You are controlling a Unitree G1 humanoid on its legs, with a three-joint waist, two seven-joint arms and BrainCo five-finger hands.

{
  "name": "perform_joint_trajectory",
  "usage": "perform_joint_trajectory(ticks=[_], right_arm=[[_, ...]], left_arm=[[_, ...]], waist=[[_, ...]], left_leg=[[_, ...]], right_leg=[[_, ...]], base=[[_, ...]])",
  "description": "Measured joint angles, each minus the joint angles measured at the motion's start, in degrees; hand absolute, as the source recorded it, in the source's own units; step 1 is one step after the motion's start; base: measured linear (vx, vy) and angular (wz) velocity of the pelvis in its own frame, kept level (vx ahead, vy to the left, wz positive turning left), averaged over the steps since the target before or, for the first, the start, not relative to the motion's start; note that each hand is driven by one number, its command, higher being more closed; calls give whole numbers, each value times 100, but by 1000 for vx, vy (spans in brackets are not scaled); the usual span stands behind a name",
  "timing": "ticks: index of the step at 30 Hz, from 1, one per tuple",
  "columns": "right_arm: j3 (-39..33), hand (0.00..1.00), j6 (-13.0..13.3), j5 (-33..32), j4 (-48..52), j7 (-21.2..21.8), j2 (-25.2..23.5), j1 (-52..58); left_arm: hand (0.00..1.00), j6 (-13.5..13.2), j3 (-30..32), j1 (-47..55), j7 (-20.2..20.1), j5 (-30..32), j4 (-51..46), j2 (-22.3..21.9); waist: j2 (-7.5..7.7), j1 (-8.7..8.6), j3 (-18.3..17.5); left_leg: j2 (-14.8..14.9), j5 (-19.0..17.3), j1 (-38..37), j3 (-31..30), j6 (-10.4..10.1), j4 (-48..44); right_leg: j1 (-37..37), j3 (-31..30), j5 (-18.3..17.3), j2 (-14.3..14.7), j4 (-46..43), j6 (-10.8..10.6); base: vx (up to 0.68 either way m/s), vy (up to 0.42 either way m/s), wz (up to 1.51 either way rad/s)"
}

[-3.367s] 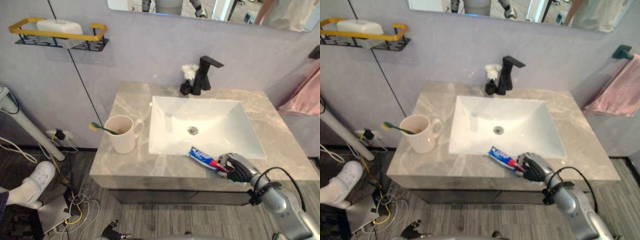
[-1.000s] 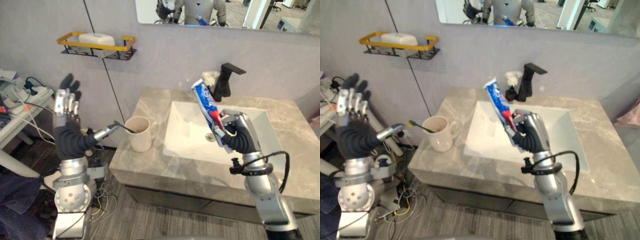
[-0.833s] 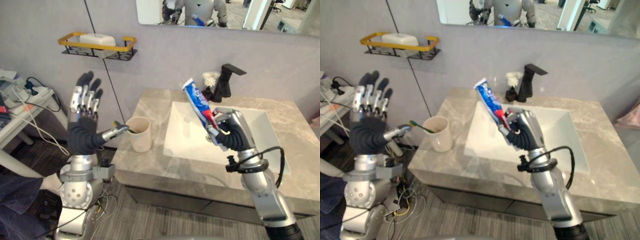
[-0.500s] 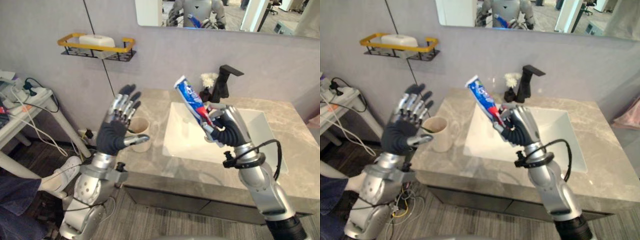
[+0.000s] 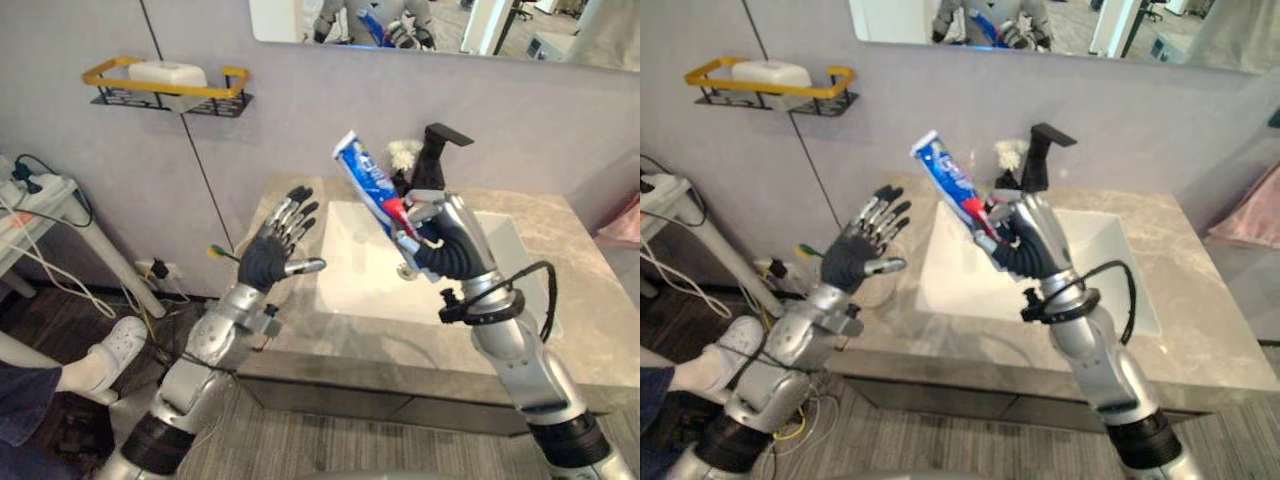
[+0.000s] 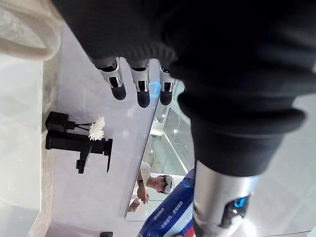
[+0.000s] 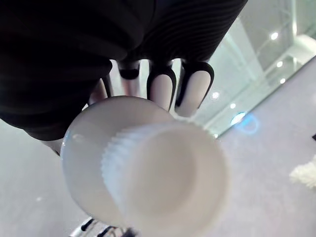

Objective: Organize washtable

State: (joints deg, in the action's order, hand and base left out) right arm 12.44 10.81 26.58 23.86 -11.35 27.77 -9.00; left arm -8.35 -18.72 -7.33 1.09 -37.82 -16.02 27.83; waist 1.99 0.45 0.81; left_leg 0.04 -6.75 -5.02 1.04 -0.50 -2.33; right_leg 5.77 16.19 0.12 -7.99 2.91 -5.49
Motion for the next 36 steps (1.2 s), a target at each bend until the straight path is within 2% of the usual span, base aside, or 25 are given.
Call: perform_joint_trajectory(ticks=[3,7,14,27,36], right_arm=[[101,100,-1,-28,-5,0,1,-86],[247,100,-1,-102,-36,5,4,-110],[723,100,0,-127,-256,43,259,-367],[1140,100,2,-117,-614,229,548,-414],[1296,100,3,82,-748,276,666,-413]], left_arm=[[0,47,-179,-309,48,-164,258,4],[0,60,-236,-572,49,-270,489,8],[0,66,-551,-1206,50,-668,750,128],[0,61,-575,-1529,34,-1123,762,345],[0,63,-581,-1551,29,-1181,807,422]], waist=[[1,-6,1],[4,-98,2],[7,-136,4],[5,-193,5],[-4,-265,11]], left_leg=[[0,0,-34,45,0,19],[-3,0,-49,52,0,33],[0,0,-60,67,0,34],[0,1,-62,68,0,34],[0,1,-61,69,0,34]], right_leg=[[1,-47,1,-2,-6,-1],[-3,-54,1,-8,-29,-1],[-17,-78,1,-6,-58,-1],[-18,-80,1,-7,-60,-1],[-20,-79,1,-9,-62,-1]], base=[[-17,-12,-8],[-5,-3,-1],[-30,-16,-2],[0,0,0],[0,0,0]])
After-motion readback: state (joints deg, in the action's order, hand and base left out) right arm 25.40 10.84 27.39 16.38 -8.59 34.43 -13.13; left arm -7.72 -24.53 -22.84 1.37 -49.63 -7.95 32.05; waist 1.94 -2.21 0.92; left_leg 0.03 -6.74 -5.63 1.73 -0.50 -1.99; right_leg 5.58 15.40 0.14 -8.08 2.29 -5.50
